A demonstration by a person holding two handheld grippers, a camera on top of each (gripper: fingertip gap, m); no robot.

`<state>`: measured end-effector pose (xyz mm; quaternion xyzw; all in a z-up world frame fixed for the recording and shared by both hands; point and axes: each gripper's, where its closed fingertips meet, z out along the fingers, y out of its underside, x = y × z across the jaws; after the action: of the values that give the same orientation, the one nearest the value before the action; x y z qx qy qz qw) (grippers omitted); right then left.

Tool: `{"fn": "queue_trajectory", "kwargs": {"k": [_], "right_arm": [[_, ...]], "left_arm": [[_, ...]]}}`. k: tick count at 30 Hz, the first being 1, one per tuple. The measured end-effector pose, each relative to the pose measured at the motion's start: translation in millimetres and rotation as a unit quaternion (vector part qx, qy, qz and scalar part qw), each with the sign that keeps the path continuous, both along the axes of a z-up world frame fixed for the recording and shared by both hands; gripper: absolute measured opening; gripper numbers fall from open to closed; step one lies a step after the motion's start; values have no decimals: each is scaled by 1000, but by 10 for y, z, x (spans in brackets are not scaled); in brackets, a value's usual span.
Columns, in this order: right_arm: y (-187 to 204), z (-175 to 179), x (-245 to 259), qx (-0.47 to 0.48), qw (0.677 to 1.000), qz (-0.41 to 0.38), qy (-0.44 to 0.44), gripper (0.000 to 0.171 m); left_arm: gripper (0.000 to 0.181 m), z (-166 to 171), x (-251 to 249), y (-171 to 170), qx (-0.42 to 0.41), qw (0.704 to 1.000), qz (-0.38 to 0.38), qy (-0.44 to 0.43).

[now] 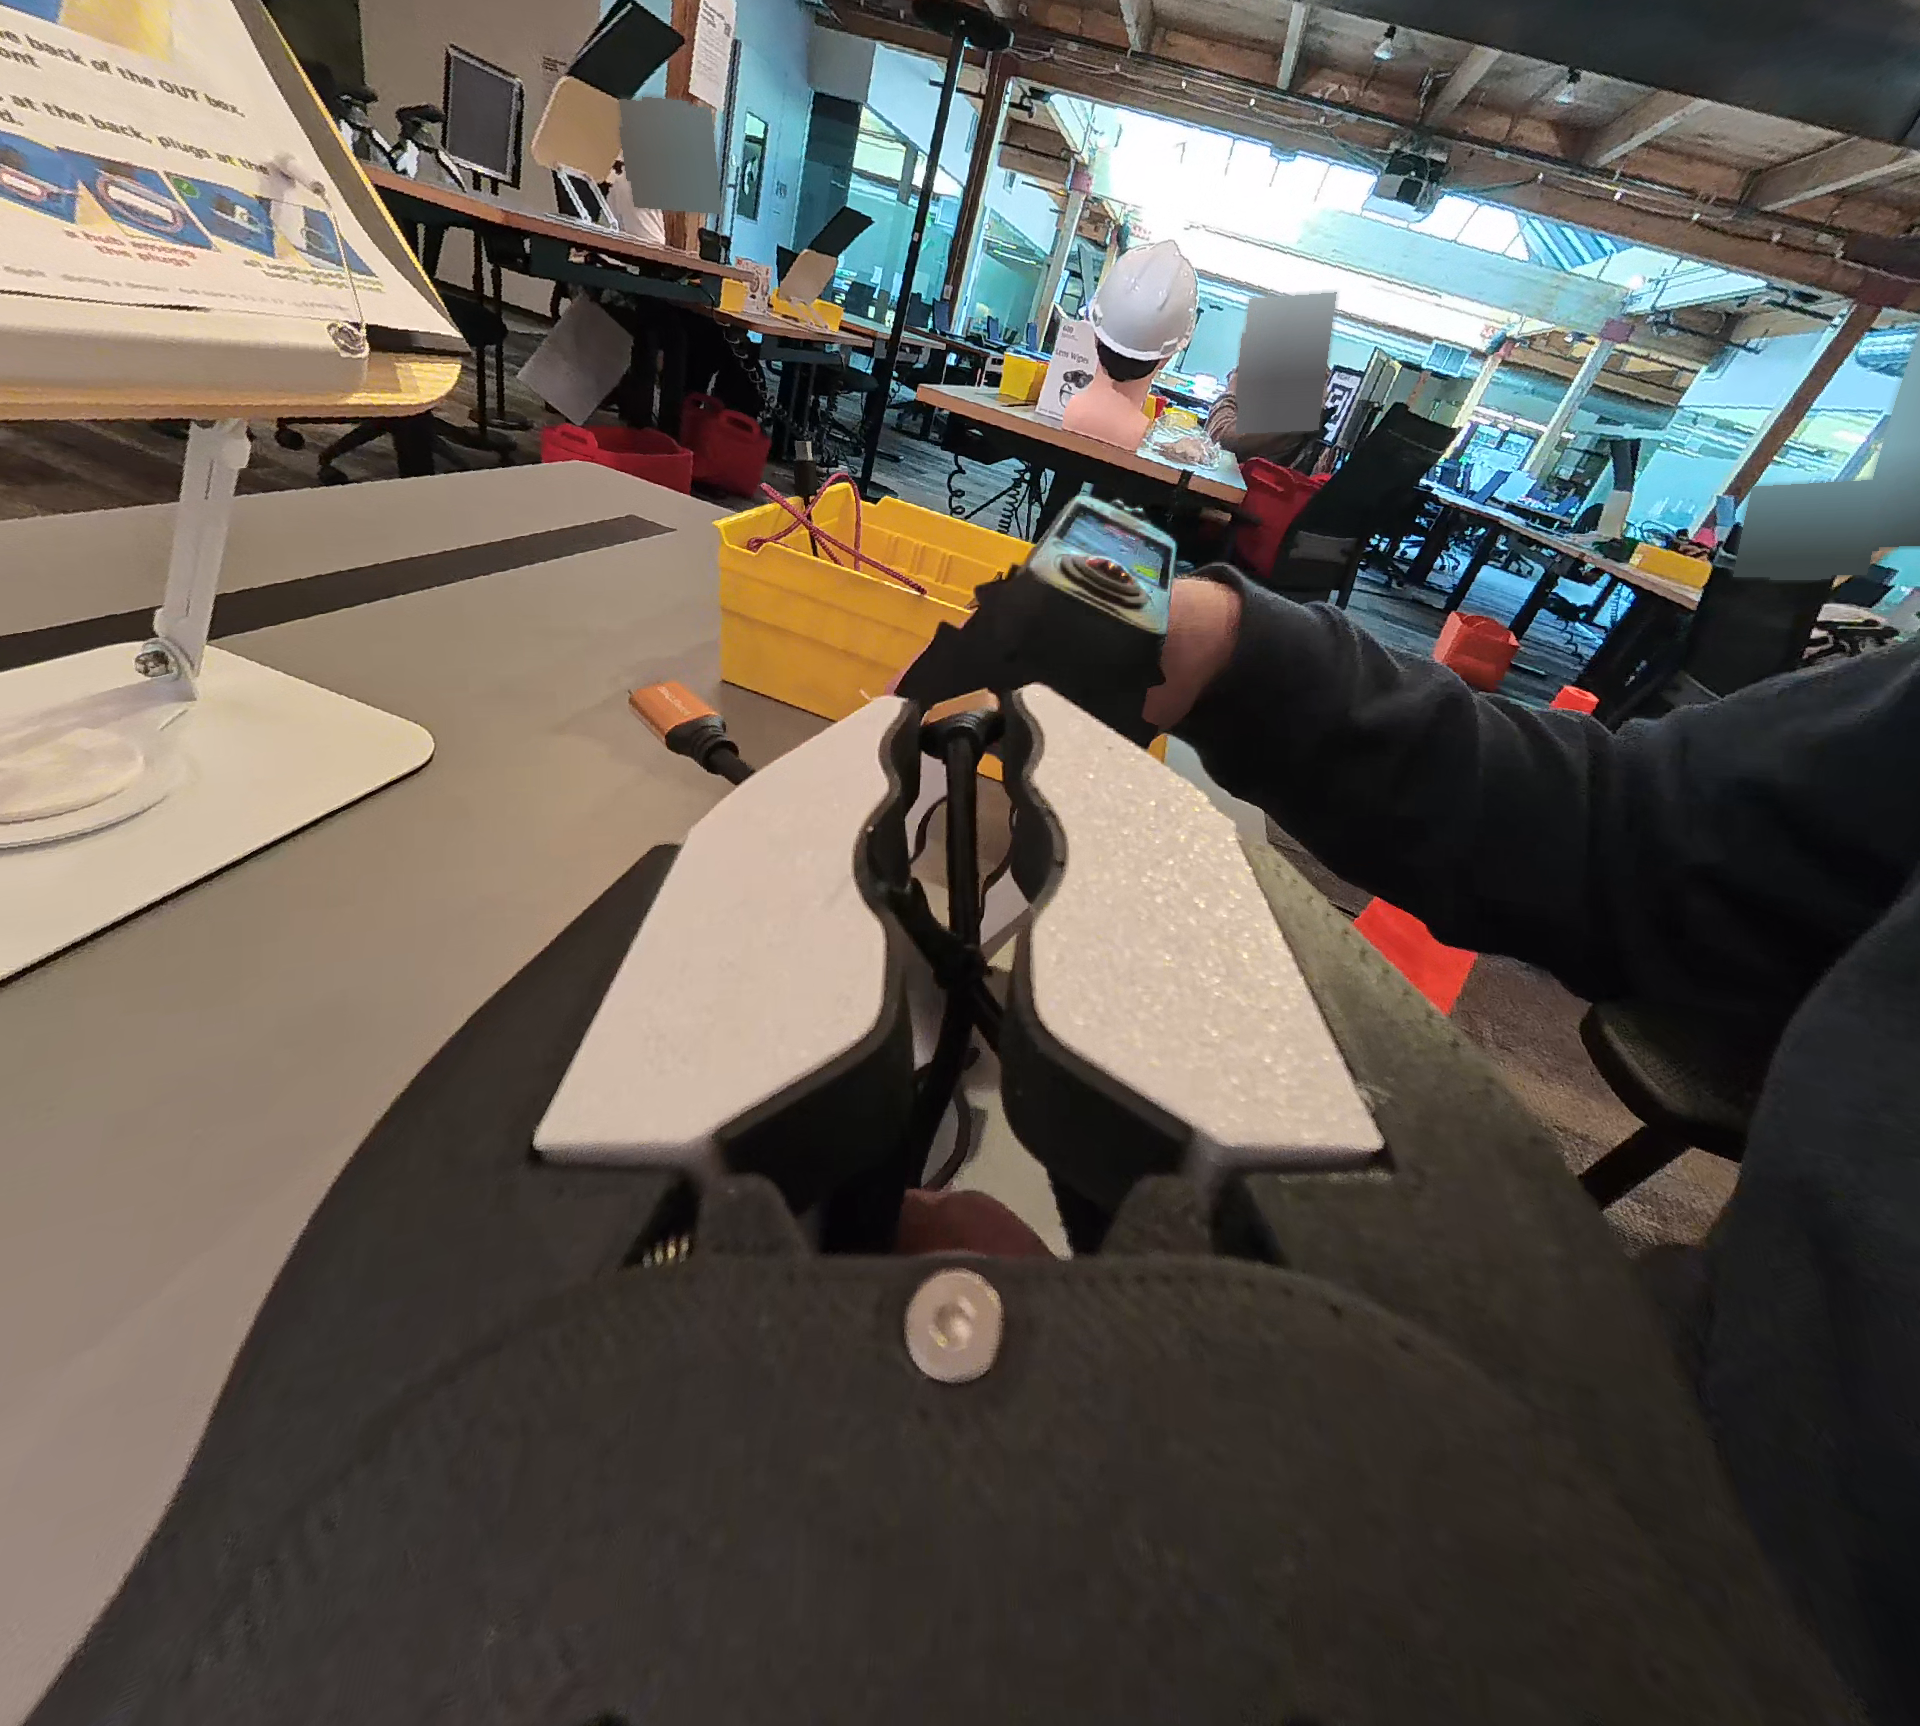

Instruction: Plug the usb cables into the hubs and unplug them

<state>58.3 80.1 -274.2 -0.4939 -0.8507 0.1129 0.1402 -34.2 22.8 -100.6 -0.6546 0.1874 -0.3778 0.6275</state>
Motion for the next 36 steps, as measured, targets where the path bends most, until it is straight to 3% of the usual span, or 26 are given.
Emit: {"fn": "queue_trajectory", "kwargs": {"k": [1, 9, 13, 16, 17, 19, 22, 24, 32, 36], "right_arm": [[-16, -1, -15, -3, 1000, 6, -2, 31], [-18, -91, -94, -23, 999, -22, -23, 37], [3, -85, -162, -73, 988, -138, -18, 34], [-57, -46, -265, -134, 962, -239, 13, 35], [-126, 3, -331, -159, 954, -253, 36, 45], [-216, 74, -363, -166, 953, -246, 56, 58], [-211, 134, -228, -111, 973, -199, 44, 58], [-58, 122, -71, -62, 976, -207, 22, 59], [-503, 47, 43, -181, 960, -216, -5, 57], [-726, 206, 20, -229, 960, -155, 33, 63]], "left_arm": [[14, 0, -6, -4, 1, 1000, 0, 0], [14, -22, -27, -14, 2, 1000, -2, 2], [14, -26, -35, -16, 2, 1000, -1, 2], [14, -32, -36, -10, 2, 1000, -1, 3], [14, -35, -36, -7, 2, 1000, -1, 4], [14, -38, -42, -5, 1, 1000, -1, 3], [14, -49, -54, -6, 1, 1000, 1, 6], [14, -45, -60, -14, 1, 1000, 2, 6], [14, -49, -60, -24, 1, 1000, 1, 6], [14, -55, -68, -30, 0, 1000, 0, 5]]}}
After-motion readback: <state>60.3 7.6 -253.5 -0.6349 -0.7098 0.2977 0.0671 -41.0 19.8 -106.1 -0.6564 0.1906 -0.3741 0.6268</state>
